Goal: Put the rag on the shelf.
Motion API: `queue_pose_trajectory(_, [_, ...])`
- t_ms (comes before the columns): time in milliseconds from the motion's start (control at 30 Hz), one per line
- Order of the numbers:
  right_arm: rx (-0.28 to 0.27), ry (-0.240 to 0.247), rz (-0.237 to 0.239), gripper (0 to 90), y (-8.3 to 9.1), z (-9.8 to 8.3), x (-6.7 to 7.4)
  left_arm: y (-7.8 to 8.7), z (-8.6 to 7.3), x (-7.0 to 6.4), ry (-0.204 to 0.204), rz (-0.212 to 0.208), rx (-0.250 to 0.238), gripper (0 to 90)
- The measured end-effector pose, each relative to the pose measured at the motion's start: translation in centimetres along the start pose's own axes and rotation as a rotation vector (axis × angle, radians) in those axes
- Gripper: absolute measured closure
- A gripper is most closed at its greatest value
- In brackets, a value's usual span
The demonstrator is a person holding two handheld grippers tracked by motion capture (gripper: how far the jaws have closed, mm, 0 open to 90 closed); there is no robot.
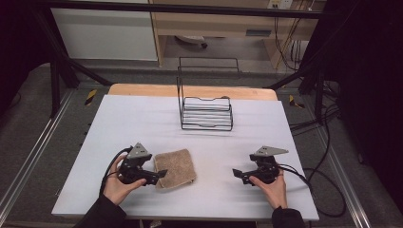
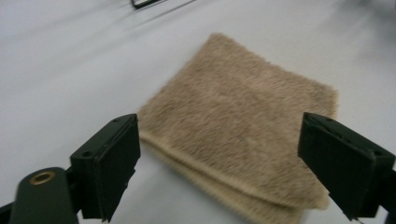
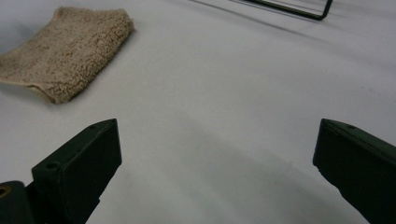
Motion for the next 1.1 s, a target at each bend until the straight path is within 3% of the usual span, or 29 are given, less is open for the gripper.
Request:
queue_pose_trajectory(233, [-0.008,0.016,0.001,2.1,-2.2,1.8,1.8,0.4,-1.0,2.1,0.026,0.045,0.006,5.4])
queue_pose_trajectory(567, [0.020,0.060,0.035,6.8,-7.1,4.4,5.8,0.9,-1.7,3.4,0.040,0.072,0.003,4.0])
queue_pose_trajectory(867, [0.061,0.050,0.065,27.9,-12.0,5.4,7.9,0.8,-1.9,3.9,0.041,0.080,0.009,4.1])
queue_pose_trajectory(1100, [0.083,0.043,0.072,43.9,-14.1,5.5,8.8,0.8,-2.0,4.0,0.050,0.084,0.010,4.3])
Point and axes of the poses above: each handheld gripper's, and its own axes: y roughly backward along the jaws, z roughly out of its top, x roughly to its left, the point moved 10 cm from there along -y, roughly forward along the jaws, and after that the axes turned 9 degrees about -x, right-handed, at the moved point
